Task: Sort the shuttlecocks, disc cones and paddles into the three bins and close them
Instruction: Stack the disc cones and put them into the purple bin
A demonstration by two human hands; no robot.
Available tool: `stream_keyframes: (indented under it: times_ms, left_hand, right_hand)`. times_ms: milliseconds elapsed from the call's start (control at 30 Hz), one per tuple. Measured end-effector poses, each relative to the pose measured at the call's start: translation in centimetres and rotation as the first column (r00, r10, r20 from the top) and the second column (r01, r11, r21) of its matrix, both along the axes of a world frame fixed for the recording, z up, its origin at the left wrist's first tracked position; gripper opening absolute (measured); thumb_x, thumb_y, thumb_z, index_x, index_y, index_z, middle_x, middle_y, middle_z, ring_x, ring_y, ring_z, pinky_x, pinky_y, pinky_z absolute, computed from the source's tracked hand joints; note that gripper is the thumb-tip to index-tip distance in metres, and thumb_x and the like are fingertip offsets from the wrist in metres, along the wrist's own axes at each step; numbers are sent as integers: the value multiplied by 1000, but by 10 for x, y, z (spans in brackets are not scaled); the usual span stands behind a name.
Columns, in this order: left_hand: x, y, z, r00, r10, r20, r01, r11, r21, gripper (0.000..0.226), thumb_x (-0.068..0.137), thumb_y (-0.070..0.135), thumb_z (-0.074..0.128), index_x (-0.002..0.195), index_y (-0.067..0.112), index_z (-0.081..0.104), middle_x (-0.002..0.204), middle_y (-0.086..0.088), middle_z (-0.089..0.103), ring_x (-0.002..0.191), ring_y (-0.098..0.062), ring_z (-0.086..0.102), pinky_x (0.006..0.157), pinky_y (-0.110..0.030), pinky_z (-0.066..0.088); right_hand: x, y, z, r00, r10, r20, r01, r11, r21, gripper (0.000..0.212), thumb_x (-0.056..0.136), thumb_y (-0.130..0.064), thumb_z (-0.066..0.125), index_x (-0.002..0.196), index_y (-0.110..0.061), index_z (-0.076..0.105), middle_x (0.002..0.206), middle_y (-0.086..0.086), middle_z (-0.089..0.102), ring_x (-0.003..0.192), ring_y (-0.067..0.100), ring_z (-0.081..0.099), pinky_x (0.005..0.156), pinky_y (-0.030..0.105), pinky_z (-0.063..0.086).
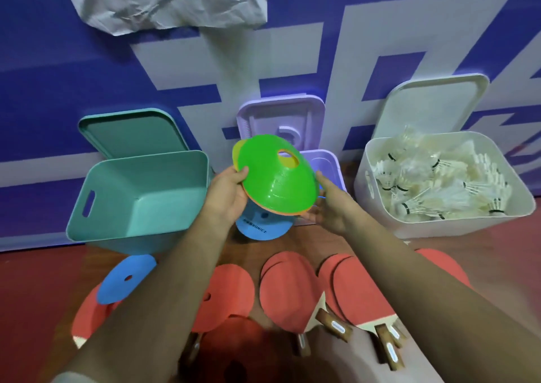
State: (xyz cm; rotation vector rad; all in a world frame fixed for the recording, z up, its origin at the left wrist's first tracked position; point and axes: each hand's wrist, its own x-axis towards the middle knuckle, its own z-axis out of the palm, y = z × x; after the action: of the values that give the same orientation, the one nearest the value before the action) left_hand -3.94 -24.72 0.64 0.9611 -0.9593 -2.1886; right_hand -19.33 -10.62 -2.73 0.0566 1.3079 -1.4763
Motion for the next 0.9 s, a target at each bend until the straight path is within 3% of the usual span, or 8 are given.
stream_keyframes:
  times_ms: [133,200,267,333,467,567,700,900]
  left_hand:
    - [-31,4,-30,984,-59,166,59,998,3,24,97,-5,41,115,-8,56,102,-10,72,84,-18,70,83,-32,57]
    - [-37,0,-47,886,-78,457,198,955,-221,16,95,6,53,99,-5,64,76,-4,72,67,-15,65,73,-32,56]
    - [-32,-8,-65,629,47,776,503,737,-452,23,89,24,65,94,2,68,86,-9,69,77,-19,60,81,-32,49]
    - [-20,-12,-77,476,220,851,643,574,-508,34,84,30,68,108,7,67,109,-14,63,103,-27,56,95,-34,42]
    - [5,-1,-83,302,317,899,711,553,-434,50,79,29,69,120,3,52,122,-22,46,115,-39,42,100,-40,34]
    - [18,9,-85,217,288,933,658,662,-358,56,78,29,70,117,-1,44,120,-26,41,111,-42,45,93,-42,39]
    - [20,9,-84,260,113,959,524,818,-239,54,83,29,69,117,1,37,118,-21,50,104,-37,56,77,-35,43]
    - [35,-2,-89,352,58,934,379,904,-199,41,73,15,74,103,-4,54,100,-22,67,80,-32,68,66,-37,57]
  right_hand:
    - [-29,-2,-26,984,-165,68,165,986,-1,37,97,-13,51,130,3,55,89,9,75,72,21,73,57,34,59]
    - [-42,-4,-41,968,-247,38,246,969,34,35,97,-8,50,129,5,55,105,16,71,81,25,71,62,35,59]
    - [-51,-6,-52,959,-283,0,283,957,59,31,98,-7,47,126,5,55,118,21,64,94,30,66,74,41,57]
    - [-54,-9,-61,950,-308,-57,312,947,72,22,97,-3,48,114,4,59,112,22,64,93,33,64,82,47,54]
    - [-55,-16,-73,925,-117,-360,206,954,218,12,77,-1,62,89,1,61,82,18,61,79,34,64,77,49,51]
    - [-46,-15,-64,628,403,-666,51,833,551,40,76,-4,57,114,2,49,105,27,57,99,42,57,84,43,48]
    - [-36,-10,-64,59,635,-770,39,770,637,57,74,-14,62,128,-5,47,116,28,46,104,45,47,95,46,42]
    - [-42,-24,-75,-208,790,-577,-166,553,816,113,62,-68,72,153,-26,18,157,18,14,146,32,13,118,48,14]
